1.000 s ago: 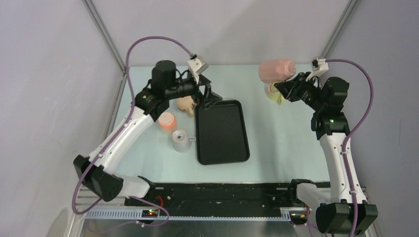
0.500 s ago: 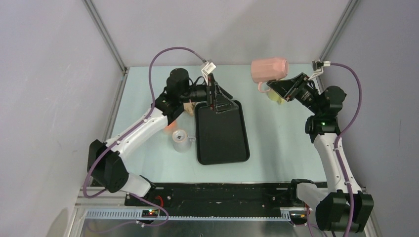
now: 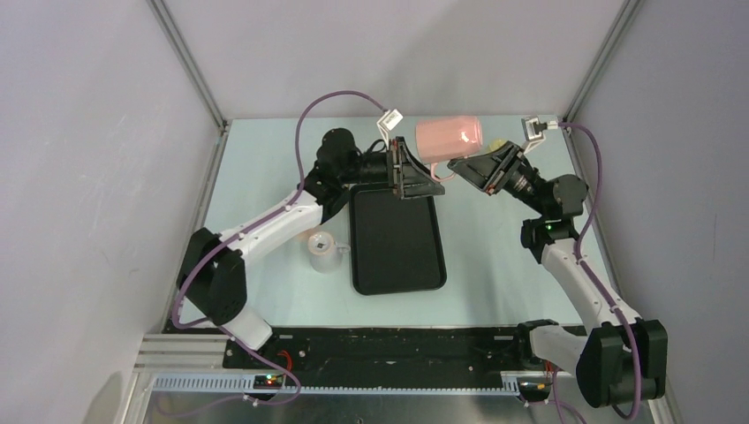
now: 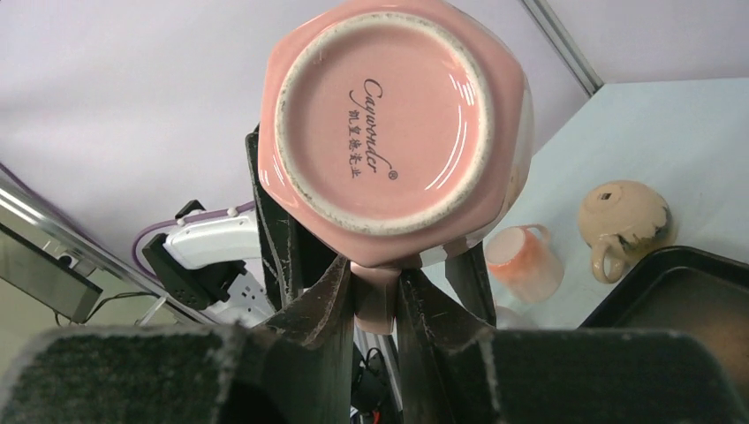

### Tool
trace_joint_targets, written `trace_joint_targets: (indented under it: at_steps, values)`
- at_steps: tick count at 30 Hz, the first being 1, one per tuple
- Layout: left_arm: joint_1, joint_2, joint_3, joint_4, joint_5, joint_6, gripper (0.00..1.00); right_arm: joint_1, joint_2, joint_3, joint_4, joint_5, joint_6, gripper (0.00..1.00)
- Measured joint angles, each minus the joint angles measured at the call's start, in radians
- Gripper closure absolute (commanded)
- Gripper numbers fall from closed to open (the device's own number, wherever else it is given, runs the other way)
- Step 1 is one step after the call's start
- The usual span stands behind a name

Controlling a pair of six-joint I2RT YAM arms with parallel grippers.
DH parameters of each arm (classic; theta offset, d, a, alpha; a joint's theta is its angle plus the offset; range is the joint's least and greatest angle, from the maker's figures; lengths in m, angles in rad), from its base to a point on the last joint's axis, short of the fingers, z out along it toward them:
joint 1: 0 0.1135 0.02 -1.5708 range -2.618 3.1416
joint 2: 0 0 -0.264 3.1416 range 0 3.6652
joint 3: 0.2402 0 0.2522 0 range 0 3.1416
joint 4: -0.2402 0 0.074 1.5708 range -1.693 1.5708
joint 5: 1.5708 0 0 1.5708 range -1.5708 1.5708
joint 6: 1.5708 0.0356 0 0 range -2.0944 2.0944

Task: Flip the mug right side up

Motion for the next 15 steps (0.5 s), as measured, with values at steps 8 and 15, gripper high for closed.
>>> trace_joint_targets:
  at_steps: [8,15]
  values:
    - [-0.001,0.021,-0.008,0.140,0.006,-0.121,0.10,0.011,0.004,-0.045,0.082,0.016,0.004,1.00]
    - [-0.001,0.042,-0.013,0.204,0.014,-0.183,0.19,0.018,0.007,-0.078,0.143,0.047,-0.021,1.00]
